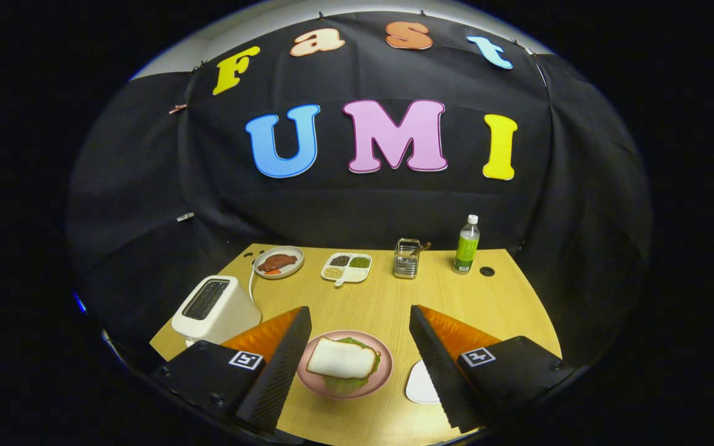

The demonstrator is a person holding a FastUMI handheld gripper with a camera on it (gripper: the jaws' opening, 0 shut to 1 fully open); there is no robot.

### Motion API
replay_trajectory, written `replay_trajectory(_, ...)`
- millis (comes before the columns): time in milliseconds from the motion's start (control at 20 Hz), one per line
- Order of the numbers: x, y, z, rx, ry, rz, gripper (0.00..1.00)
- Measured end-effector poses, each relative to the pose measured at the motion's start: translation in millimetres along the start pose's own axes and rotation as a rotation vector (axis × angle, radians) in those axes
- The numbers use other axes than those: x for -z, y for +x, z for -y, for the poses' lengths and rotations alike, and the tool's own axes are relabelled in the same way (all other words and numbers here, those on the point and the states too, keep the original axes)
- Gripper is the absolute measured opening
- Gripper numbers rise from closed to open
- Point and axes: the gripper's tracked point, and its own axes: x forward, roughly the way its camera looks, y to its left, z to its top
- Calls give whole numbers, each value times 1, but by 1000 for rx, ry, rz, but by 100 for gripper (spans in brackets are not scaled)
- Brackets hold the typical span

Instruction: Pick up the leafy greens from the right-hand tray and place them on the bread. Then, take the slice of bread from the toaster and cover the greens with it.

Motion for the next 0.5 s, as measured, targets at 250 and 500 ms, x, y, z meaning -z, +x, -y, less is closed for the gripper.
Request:
replay_trajectory(250, -11, -37, 3, -24, -59, 64, 99)
replay_trajectory(500, -12, -61, -8, -58, -80, 98, 99)
